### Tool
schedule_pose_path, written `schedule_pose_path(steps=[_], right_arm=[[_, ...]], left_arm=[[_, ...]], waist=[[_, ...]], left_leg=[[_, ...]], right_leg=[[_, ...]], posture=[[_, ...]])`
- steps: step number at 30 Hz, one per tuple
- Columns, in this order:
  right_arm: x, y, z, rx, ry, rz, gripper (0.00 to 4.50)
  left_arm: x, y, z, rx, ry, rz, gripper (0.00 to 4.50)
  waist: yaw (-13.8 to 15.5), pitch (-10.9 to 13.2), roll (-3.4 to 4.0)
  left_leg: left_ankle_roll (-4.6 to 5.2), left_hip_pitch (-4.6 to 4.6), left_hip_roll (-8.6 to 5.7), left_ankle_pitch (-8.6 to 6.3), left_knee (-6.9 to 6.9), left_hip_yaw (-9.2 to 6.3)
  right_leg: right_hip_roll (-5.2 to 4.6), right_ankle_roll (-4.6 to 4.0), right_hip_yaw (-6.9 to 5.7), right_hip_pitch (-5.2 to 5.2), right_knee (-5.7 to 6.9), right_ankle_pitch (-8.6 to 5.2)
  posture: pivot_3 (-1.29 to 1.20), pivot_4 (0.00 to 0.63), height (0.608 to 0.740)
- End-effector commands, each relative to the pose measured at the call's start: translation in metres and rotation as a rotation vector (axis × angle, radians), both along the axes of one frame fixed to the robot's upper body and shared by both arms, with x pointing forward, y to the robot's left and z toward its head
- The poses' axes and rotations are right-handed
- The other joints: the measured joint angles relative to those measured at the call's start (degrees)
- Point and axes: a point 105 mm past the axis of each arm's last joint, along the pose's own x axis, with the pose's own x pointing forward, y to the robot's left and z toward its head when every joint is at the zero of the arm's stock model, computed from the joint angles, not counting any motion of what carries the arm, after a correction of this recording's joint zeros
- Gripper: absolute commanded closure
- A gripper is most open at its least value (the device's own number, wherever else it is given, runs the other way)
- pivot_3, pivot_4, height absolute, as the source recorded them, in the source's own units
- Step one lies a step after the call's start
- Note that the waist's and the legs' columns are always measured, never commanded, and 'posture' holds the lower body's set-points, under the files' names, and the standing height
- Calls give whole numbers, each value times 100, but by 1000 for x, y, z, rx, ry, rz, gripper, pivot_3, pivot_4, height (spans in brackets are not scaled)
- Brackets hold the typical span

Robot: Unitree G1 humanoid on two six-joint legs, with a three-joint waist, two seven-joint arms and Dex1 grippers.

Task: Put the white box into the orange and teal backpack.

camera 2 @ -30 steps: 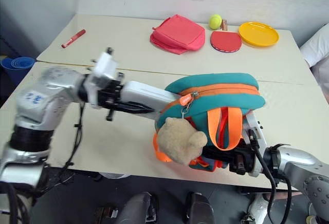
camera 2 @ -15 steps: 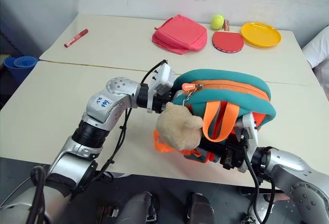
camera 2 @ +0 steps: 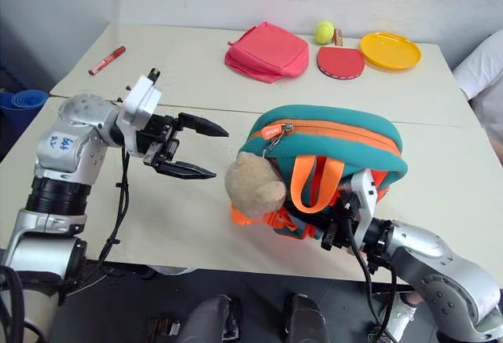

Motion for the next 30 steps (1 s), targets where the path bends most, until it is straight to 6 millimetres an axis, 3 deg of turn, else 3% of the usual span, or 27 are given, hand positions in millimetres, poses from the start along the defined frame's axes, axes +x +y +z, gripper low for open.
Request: schedule_pose_path(steps=[1,6,12,15,16,21,25,28,30], right_arm=[[4,3,3,13,-23,4,4500],[2,9,4,35,-3,52,4500],[3,15,11,44,-30,65,4500],[3,16,14,50,-38,68,4500],[2,16,14,50,-40,67,4500],[1,11,14,45,-46,47,4500],[-3,-5,10,39,-35,-15,4500],[-5,-16,9,41,-30,-50,4500],[-6,-20,9,45,-31,-67,4500]], left_arm=[[-24,-8,20,-44,-130,-40,287],[-51,-27,13,-125,-77,-71,287],[-44,-42,-15,-89,-68,2,287],[-29,-49,-27,-48,-121,50,810],[-28,-51,-29,-40,-126,44,1188],[-36,-53,-30,-61,-101,-10,2635],[-32,-37,-29,-10,-116,0,3622],[-20,-19,-13,-15,-77,45,4144],[-17,-7,-2,-23,-19,47,4255]], waist=[[-1,0,0],[-20,-1,1],[-11,-1,1],[16,-1,1],[16,-1,1],[9,-1,1],[15,-1,1],[16,-1,1],[13,-1,1]], left_leg=[[0,1,0,0,0,0],[-2,14,2,1,-3,2],[-5,19,2,3,-3,5],[-4,19,0,3,-3,8],[-4,19,0,2,-3,9],[-5,17,3,2,-10,10],[-4,17,2,2,-9,10],[-3,18,2,1,-7,10],[-2,19,2,1,-7,9]], right_leg=[[0,1,1,0,1,0],[2,1,7,6,6,0],[6,0,9,6,1,0],[7,-1,11,5,-4,0],[7,-1,11,4,-7,0],[6,-1,12,1,1,0],[6,-1,10,3,-2,0],[6,-1,12,3,-5,0],[6,-1,11,2,-9,0]], posture=[[0,150,740],[0,150,740],[0,150,740],[0,150,740],[0,150,740],[0,150,740],[0,150,740],[0,150,740],[0,150,740]])
